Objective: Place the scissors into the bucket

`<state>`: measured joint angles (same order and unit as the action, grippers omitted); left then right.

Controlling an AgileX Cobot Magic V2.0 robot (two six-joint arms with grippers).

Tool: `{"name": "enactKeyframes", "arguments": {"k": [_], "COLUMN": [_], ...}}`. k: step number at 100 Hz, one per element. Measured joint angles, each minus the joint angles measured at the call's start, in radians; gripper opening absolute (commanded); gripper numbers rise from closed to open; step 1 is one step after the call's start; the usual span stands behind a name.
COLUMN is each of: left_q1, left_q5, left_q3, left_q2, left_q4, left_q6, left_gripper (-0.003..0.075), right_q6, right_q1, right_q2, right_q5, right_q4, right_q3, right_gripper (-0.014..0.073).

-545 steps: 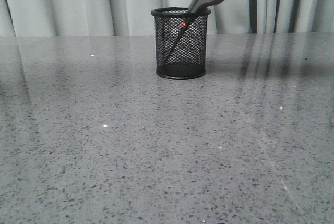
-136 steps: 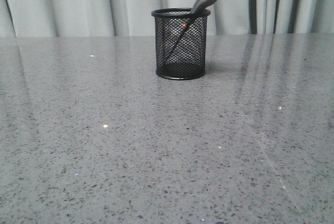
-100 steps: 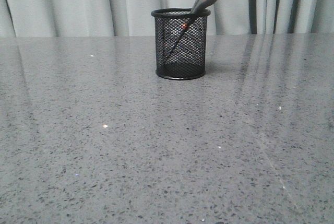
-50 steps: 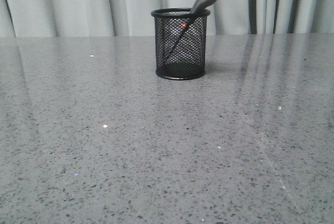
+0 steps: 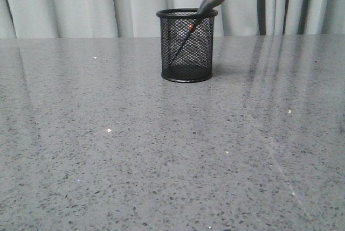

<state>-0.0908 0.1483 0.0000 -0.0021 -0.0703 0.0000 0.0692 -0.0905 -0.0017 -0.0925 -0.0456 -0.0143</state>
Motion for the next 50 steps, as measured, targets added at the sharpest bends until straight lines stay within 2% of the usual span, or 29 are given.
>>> {"name": "enactKeyframes", "arguments": {"k": [14, 50], "left_q1": [0.000, 0.000], "left_q5": [0.000, 0.002], "left_q3": [0.000, 0.000], "left_q2": [0.000, 0.000], "left_q4": [0.000, 0.000], "left_q6": [0.000, 0.000], "left_gripper": [-0.0020, -0.0020], "right_q6": [0.000, -0.002], "right_q1": [0.004, 0.004], "right_q2": [-0.009, -0.009], "right_q5": [-0.055, -0.057], "right_q4": [0.025, 0.046], "right_q3": [0.000, 0.000], "right_gripper": [-0.0052, -0.0052]}}
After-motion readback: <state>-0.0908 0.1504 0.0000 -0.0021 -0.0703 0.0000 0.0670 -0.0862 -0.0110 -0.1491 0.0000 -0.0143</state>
